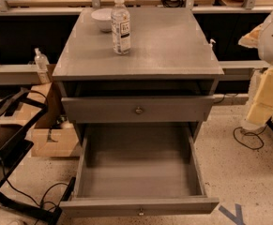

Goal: Close middle drawer

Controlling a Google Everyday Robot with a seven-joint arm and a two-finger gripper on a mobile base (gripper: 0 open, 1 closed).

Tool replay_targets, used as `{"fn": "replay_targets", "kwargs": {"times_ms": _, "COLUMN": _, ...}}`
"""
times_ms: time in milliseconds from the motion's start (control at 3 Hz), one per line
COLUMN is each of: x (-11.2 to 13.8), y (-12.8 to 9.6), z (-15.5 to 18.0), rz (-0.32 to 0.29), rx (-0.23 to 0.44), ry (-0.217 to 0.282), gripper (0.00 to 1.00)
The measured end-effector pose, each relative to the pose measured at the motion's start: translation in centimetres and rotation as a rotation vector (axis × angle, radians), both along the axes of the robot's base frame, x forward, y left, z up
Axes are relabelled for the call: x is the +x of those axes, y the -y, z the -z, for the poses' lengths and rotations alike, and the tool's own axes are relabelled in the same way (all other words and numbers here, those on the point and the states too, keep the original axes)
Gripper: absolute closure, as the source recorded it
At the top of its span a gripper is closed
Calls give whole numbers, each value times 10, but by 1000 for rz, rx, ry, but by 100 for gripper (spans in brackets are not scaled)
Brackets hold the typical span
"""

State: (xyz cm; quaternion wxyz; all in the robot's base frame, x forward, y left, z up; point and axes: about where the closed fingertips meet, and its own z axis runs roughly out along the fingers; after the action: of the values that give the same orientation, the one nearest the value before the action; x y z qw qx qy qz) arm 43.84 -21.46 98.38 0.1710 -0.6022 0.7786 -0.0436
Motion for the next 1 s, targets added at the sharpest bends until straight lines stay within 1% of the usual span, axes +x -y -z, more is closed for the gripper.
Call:
{"fn": "replay_targets", "kwargs": {"times_ms": 333, "x": -1, "y": -3, "z": -3, "rz": -5, "rx": -1, "ry": 18, "gripper": 0}}
{"fn": "replay_targets", "kwargs": {"times_ms": 667, "x": -18, "y": -18, "z": 8, "rz": -67, "rx": 31, "ry": 58, "gripper": 0}}
{"fn": "replay_targets", "kwargs": {"times_ms": 1000, "x": -42, "y": -28, "z": 56, "rz": -107, "rx": 100, "ry": 88, "gripper": 0}}
